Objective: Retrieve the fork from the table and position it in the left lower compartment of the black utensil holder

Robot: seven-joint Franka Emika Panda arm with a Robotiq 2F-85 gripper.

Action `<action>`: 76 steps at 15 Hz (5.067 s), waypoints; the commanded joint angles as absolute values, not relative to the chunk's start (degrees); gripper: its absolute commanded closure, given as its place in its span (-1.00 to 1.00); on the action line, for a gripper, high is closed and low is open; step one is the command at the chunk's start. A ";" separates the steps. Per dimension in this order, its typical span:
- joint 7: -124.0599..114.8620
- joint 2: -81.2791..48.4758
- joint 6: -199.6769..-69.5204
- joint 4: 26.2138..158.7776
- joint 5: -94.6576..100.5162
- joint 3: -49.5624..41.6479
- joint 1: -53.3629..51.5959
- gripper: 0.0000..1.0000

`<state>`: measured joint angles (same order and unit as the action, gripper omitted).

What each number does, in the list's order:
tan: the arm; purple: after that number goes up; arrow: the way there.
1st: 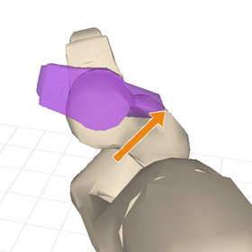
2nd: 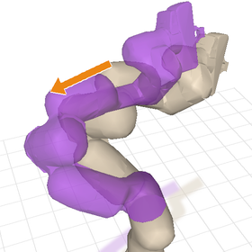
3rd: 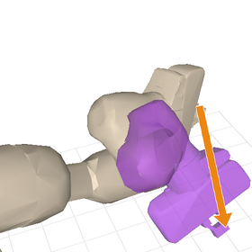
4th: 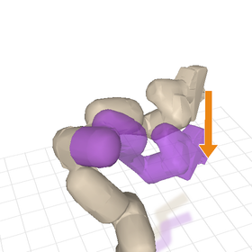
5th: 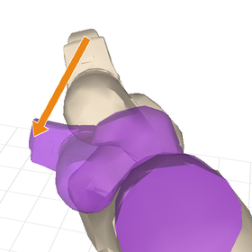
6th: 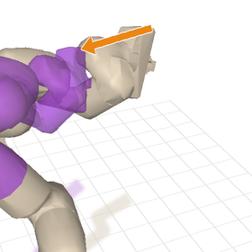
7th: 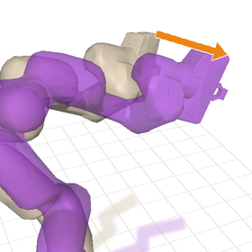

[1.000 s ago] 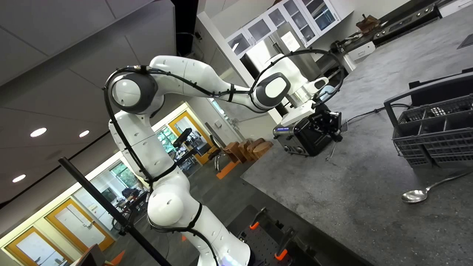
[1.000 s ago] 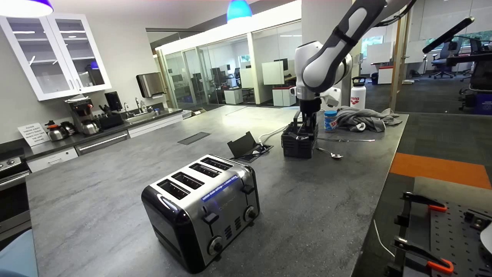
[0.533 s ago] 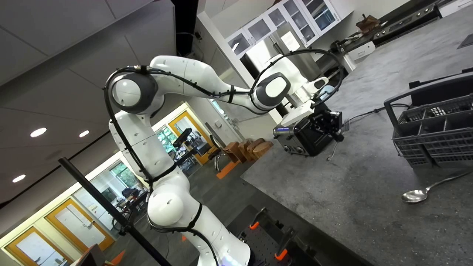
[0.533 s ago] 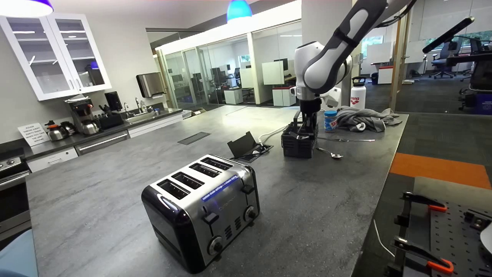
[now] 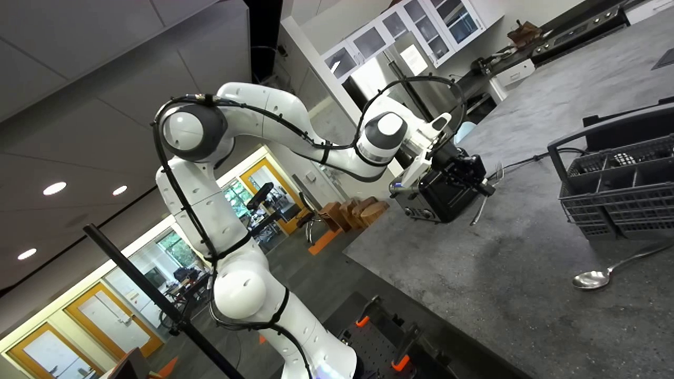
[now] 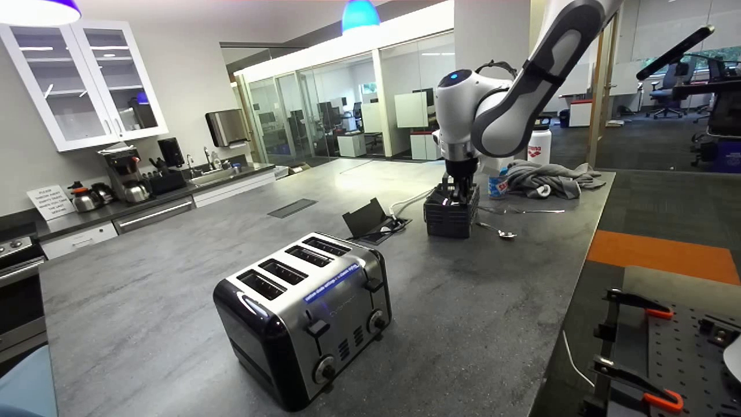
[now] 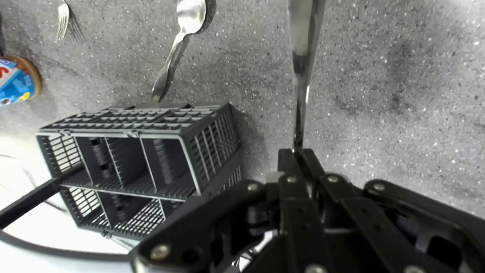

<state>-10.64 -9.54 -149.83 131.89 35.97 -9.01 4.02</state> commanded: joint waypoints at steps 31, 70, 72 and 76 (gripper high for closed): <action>-131.14 -6.64 -112.91 137.03 96.86 -1.50 -2.91 0.96; -148.96 -26.84 -118.86 122.76 124.78 8.16 18.49 0.96; -148.96 -27.19 -117.13 123.05 126.54 12.19 22.34 0.96; -148.96 -27.84 -114.16 124.14 129.92 22.99 32.84 0.96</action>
